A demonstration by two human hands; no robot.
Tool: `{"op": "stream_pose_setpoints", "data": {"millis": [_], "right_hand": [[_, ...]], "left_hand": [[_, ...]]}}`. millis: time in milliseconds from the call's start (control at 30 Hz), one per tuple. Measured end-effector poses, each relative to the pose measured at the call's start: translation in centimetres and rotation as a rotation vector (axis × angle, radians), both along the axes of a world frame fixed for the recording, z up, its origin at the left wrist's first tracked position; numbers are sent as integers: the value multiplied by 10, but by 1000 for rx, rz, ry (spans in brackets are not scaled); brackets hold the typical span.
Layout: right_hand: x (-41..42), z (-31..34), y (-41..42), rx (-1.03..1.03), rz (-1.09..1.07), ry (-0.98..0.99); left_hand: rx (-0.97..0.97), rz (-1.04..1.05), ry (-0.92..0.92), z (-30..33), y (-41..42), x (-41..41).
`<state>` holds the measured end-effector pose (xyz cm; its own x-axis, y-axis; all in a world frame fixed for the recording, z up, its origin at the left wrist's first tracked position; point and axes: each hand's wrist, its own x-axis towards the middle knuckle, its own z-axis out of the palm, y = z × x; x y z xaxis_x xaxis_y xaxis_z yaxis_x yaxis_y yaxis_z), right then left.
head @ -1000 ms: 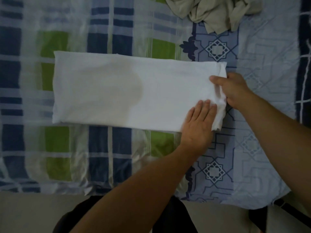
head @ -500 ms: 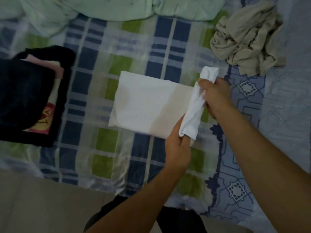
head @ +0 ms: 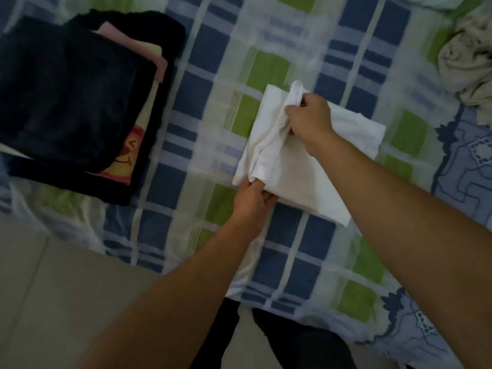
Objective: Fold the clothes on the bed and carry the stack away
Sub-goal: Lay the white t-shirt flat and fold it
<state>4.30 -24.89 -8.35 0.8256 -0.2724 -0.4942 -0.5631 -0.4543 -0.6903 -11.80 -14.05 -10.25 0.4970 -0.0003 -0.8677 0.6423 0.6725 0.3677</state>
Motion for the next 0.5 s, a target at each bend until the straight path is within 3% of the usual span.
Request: {"op": "stream_pose_setpoints", "data": {"millis": [67, 133, 200, 300, 367, 500], "right_hand": [[-3, -2, 6, 0, 26, -4], [-9, 0, 7, 173, -14, 20], [-16, 6, 4, 411, -69, 59], [-24, 14, -7, 529, -90, 40], [-29, 18, -16, 603, -133, 51], [-51, 23, -21, 716, 67, 288]], "left_hand": [[5, -40, 23, -1, 4, -4], [40, -99, 20, 0, 7, -7], [201, -215, -19, 3, 10, -10], [550, -376, -23, 7, 17, -6], [673, -435, -26, 9, 23, 1], [621, -357, 33, 11, 35, 14]]}}
